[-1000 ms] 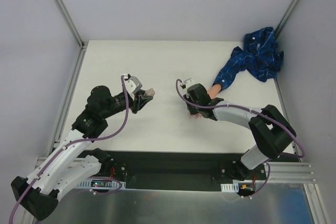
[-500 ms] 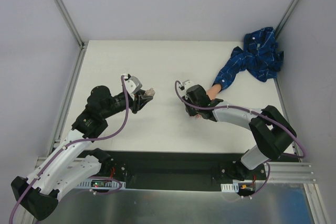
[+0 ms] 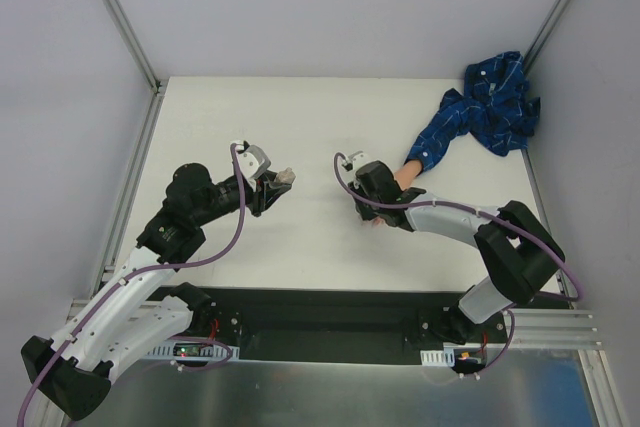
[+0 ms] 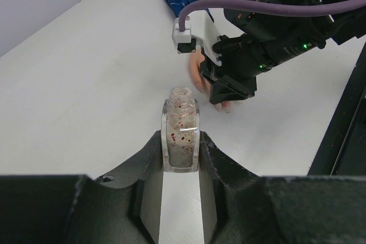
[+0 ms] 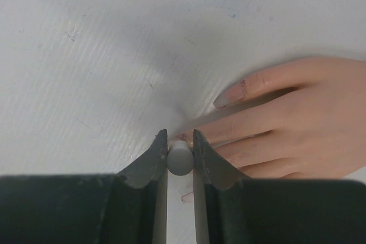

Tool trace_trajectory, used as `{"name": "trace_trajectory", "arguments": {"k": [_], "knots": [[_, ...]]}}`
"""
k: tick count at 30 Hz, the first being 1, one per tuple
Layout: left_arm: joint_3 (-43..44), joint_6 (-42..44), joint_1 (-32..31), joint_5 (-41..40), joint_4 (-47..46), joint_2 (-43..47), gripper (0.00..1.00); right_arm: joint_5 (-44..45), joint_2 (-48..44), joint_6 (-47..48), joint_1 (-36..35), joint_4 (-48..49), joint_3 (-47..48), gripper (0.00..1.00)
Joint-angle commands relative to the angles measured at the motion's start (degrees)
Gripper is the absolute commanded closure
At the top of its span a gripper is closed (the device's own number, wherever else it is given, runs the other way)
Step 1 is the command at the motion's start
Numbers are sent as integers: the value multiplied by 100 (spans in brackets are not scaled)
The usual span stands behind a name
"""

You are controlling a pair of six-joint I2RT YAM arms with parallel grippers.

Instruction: Paint the nails

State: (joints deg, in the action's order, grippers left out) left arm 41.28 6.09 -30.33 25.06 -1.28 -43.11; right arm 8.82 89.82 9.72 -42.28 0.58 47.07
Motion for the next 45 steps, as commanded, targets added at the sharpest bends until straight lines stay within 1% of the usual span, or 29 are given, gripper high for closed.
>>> {"name": "trace_trajectory", "arguments": {"k": [1, 16, 22, 24, 28, 32, 33, 36, 39, 41, 42, 43, 44, 45], "knots": [[3, 59, 18, 113, -294, 40, 100, 225, -175, 83, 62, 12, 215, 100], [3, 59, 18, 113, -294, 66, 100, -179, -167, -22, -87, 56, 118, 100], [3, 42, 18, 131, -294, 75, 100, -302, -412, -101, -122, 65, 180, 100], [-6, 50, 18, 140, -294, 92, 100, -232, -675, -102, -114, -31, 267, 100], [-58, 86, 18, 175, -303, 128, 100, 110, -1404, -145, -131, -672, 504, 100], [-120, 103, 18, 394, -373, 172, 100, 164, -2475, -382, -184, -1489, 786, 100], [-129, 94, 18, 525, -391, 163, 100, 155, -2591, -504, -175, -1995, 1021, 100], [-181, 33, 18, 833, -531, 145, 100, 85, -3066, -690, -175, -2788, 1260, 100], [-208, -107, 9, 1561, -707, 49, 100, -204, -3628, -945, -184, -3071, 1243, 100], [-243, -248, 9, 2342, -960, -82, 100, -608, -3935, -1226, -184, -3151, 1235, 100], [-260, -431, 9, 2624, -1101, -153, 100, -775, -4007, -1296, -175, -3186, 1252, 100], [-278, -529, 1, 2888, -1233, -223, 100, -1151, -4042, -1358, -184, -3187, 1261, 100], [-295, -591, 0, 3334, -1417, -363, 100, -1250, -4130, -1506, -280, -3178, 1313, 100], [-278, -765, -34, 3461, -1436, -434, 100, -1329, -4165, -1542, -350, -3108, 1331, 100]]}}
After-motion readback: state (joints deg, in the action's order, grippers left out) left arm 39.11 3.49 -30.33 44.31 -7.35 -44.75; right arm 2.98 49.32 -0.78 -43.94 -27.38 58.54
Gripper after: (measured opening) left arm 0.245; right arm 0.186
